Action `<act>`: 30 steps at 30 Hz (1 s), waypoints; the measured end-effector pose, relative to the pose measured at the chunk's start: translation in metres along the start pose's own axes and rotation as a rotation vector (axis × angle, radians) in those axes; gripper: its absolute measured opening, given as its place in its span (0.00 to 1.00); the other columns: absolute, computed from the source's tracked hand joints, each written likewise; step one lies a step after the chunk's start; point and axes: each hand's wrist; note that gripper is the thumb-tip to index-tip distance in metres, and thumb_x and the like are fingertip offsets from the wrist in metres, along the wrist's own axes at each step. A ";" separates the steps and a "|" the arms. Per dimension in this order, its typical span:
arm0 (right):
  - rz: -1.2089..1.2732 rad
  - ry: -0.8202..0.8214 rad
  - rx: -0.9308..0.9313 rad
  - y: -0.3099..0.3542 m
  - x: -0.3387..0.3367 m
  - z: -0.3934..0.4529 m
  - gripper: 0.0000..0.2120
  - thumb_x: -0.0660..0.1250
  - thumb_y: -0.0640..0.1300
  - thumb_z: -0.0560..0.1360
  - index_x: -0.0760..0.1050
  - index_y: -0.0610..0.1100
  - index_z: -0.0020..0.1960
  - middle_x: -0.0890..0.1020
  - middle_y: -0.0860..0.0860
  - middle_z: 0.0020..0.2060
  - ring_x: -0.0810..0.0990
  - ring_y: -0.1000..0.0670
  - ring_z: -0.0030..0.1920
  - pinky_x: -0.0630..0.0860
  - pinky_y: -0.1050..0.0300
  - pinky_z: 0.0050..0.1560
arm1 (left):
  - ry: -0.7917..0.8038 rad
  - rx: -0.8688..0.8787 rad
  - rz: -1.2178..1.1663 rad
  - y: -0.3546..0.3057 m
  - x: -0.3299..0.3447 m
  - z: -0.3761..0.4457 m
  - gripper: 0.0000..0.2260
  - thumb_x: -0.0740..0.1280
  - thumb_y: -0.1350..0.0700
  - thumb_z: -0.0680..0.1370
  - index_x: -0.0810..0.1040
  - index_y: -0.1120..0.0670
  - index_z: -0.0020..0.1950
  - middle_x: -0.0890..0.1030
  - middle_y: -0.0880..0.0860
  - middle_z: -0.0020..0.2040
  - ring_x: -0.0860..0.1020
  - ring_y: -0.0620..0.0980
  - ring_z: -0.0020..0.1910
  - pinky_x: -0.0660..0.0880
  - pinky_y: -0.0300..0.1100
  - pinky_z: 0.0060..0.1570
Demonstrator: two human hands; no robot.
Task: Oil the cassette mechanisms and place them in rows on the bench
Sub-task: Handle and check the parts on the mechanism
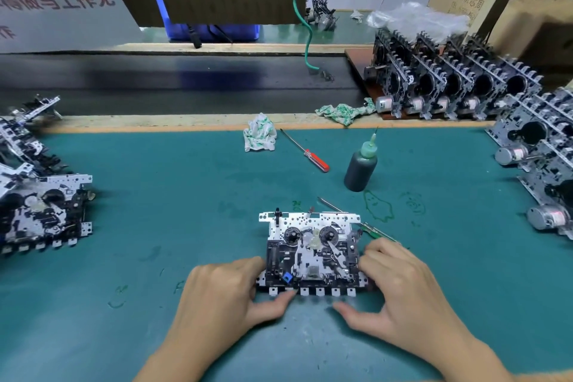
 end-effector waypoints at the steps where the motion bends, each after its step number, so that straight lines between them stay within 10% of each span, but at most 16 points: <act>1: 0.019 0.011 0.005 -0.001 -0.001 0.000 0.24 0.67 0.64 0.65 0.68 0.43 0.30 0.71 0.52 0.29 0.71 0.50 0.34 0.66 0.60 0.35 | -0.005 -0.023 0.005 0.000 0.001 0.000 0.22 0.63 0.37 0.67 0.70 0.55 0.27 0.68 0.48 0.20 0.67 0.50 0.18 0.65 0.35 0.17; 30: 0.122 0.030 0.051 0.000 -0.001 0.001 0.25 0.67 0.66 0.63 0.66 0.45 0.28 0.71 0.53 0.31 0.73 0.51 0.34 0.68 0.60 0.35 | -0.051 -0.095 0.027 -0.013 0.005 0.006 0.27 0.63 0.31 0.63 0.64 0.54 0.24 0.64 0.49 0.18 0.65 0.51 0.16 0.61 0.35 0.17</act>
Point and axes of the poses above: each hand's wrist, its own z-axis towards the middle knuckle, its own x-axis out of the palm, y = z × x
